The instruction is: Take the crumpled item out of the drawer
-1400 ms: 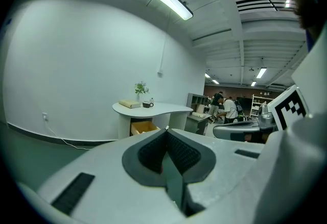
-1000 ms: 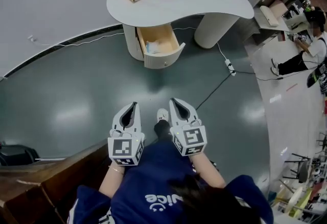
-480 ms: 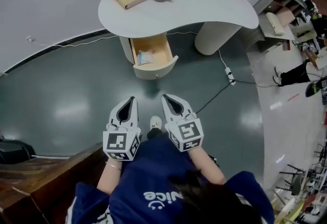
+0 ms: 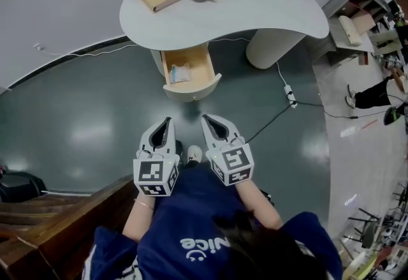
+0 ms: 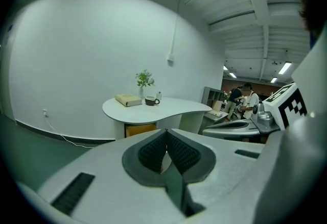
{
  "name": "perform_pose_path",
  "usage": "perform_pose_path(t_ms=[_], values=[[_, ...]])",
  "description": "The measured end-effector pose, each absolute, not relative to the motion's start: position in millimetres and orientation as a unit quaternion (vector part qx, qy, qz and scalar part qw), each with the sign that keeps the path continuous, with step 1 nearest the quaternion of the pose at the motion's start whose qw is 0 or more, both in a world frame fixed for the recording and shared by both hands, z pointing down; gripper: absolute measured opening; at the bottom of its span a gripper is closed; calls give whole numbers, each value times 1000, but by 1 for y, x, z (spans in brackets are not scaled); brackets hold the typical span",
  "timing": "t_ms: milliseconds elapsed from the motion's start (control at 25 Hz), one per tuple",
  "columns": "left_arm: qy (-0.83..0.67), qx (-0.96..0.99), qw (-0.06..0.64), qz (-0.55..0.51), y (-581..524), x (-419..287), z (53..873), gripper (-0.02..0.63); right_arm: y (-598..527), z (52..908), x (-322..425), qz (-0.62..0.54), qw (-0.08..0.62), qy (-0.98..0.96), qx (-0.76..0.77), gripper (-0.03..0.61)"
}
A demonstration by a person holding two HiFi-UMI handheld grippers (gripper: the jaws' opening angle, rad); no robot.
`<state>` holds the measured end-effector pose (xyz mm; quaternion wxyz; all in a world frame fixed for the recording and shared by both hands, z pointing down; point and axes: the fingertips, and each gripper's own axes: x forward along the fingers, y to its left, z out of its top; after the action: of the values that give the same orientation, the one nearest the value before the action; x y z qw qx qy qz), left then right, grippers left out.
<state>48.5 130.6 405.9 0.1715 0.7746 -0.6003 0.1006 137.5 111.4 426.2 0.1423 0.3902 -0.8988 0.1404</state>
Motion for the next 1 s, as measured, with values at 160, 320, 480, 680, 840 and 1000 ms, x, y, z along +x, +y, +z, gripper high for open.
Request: perform_pose_path(t_ms=[160, 320, 480, 680, 840, 1000], values=[[-590, 783, 159, 111, 113, 44, 408, 5, 95, 432, 135, 146, 150, -894, 395, 8], [-589, 783, 170, 103, 80, 27, 413, 5, 66, 435, 125, 148, 159, -888, 406, 8], [-582, 786, 175, 108, 48, 13, 418, 5, 38, 439, 116, 152, 170, -880, 417, 8], [-558, 804, 161, 126, 6, 2, 423, 5, 1, 444, 106, 159, 180, -867, 436, 8], [-545, 813, 164, 123, -25, -8, 427, 5, -27, 448, 95, 159, 191, -860, 445, 8], [-536, 817, 179, 115, -50, -25, 431, 5, -49, 452, 86, 164, 199, -853, 453, 8]])
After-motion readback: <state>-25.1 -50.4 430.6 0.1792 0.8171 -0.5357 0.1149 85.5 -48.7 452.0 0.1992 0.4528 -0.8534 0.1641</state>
